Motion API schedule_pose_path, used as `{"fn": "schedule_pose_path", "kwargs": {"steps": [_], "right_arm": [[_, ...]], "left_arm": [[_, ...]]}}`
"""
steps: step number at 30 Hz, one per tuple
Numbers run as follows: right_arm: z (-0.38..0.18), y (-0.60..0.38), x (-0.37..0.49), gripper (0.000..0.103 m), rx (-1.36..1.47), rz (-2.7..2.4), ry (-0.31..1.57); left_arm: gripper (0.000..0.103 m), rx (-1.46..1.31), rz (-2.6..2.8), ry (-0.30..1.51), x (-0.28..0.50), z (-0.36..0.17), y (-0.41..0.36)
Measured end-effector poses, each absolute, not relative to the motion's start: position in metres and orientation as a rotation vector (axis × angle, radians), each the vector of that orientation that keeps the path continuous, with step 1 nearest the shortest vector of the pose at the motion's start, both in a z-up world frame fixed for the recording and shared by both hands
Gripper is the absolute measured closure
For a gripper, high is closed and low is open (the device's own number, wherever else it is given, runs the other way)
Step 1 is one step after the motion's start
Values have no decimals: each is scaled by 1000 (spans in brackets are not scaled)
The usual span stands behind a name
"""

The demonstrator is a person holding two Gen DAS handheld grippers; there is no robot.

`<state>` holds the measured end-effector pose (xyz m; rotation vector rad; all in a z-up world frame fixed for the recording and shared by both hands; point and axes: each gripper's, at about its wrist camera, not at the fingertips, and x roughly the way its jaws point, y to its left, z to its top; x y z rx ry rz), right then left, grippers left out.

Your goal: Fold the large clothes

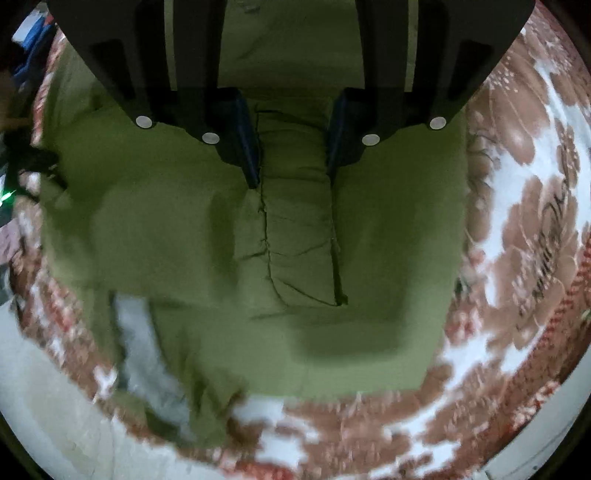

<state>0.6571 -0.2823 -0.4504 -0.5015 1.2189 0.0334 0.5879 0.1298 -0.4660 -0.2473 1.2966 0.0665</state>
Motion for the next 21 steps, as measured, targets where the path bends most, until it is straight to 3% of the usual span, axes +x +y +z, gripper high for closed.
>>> {"fn": "schedule_pose_path", "kwargs": {"steps": [2,3,9,13,21], "right_arm": [[-452,-284,658,5,-486,32,1227],[-452,-285,659,5,-479,33,1229],[-415,-280,652,5,-352,84,1167],[-400,-247,646,5,-248,217,1116],[-457,-230,655,5,-250,235,1186]], "left_arm": [[57,-235,66,1309,585,-481,133],[46,-222,79,1299,583,-482,134],[27,-103,97,1134,569,-430,122],[20,-53,-7,1093,571,-419,87],[18,125,-53,1174,591,-494,41]]}}
